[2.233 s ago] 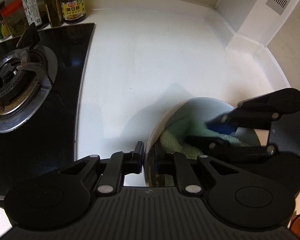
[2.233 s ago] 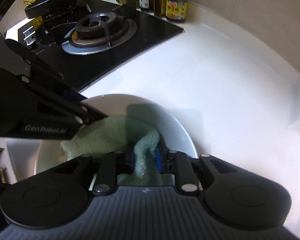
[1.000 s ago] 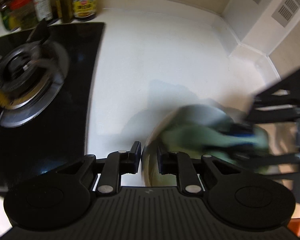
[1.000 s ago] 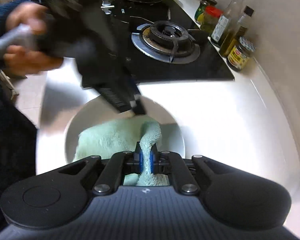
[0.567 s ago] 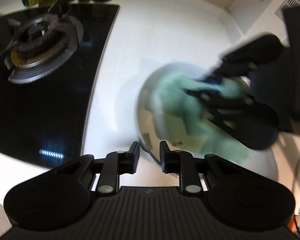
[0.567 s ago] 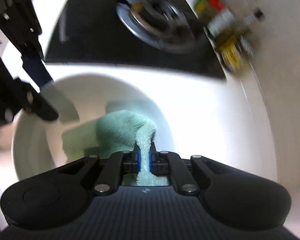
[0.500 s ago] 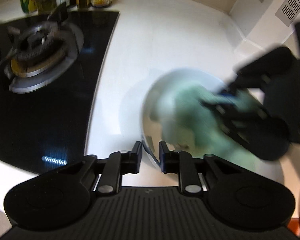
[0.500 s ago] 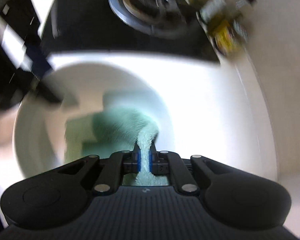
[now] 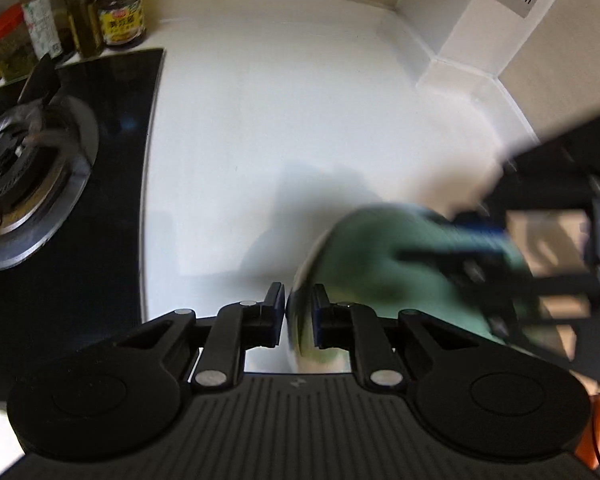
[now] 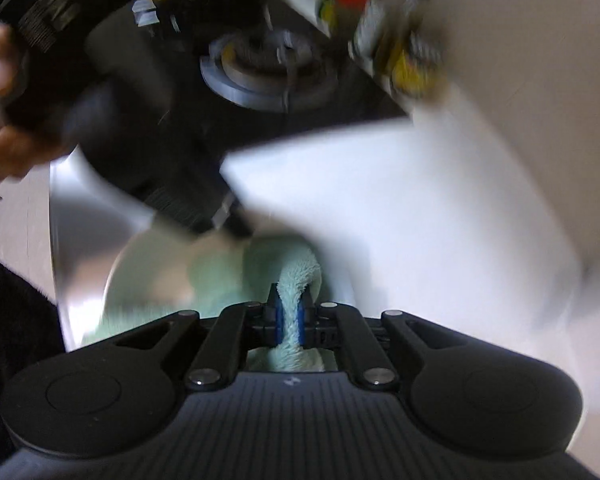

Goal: Clean bowl
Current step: 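Keep the left tool on the rim while the right tool wipes the bowl wall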

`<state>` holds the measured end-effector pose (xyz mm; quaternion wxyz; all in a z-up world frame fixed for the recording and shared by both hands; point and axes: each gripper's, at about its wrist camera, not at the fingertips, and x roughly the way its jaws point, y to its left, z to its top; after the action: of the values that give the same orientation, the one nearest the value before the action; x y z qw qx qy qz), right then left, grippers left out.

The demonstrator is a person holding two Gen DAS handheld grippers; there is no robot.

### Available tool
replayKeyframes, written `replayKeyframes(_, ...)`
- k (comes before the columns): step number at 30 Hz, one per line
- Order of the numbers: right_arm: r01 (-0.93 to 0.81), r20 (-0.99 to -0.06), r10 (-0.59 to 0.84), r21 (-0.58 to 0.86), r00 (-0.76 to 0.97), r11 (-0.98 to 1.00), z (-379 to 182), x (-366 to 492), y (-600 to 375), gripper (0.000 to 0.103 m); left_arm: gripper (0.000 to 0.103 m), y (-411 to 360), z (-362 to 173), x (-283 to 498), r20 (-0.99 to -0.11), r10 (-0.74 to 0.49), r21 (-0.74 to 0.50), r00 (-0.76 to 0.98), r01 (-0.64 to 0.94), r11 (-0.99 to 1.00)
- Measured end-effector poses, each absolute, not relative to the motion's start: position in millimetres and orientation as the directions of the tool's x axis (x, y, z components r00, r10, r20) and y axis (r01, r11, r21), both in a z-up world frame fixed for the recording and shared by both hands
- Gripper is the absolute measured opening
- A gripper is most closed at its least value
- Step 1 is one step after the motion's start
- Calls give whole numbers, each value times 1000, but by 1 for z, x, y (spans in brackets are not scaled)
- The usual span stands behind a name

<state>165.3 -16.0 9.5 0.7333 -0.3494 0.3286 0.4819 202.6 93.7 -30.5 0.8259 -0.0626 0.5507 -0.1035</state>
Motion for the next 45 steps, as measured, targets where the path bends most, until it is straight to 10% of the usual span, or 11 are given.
replayKeyframes(7,-958,-800,534,-277,275,79,-2,161,17,4,7,96,-30,175,-890,-236,-224,390,79,972)
replayKeyframes(17,-837,-790,280,-529,546,137,-14,151,11,4,6,94,-33,186,-882,-196,-172,430,94,981)
replayKeyframes(26,-869,-865,103,-476,490,135,2,111,-21,5,10,88,-34,203,-869,-176,-146,463,100,984)
replayKeyframes(36,-894,-841,338,-326,423,309,29,123,-24,4,10,94,-25,205,-898,-183,-164,400,80,983)
replayKeyframes(45,-978,-836,519,-208,176,-5,19,152,5,4,13,94,-30,176,-935,-201,-198,292,41,979)
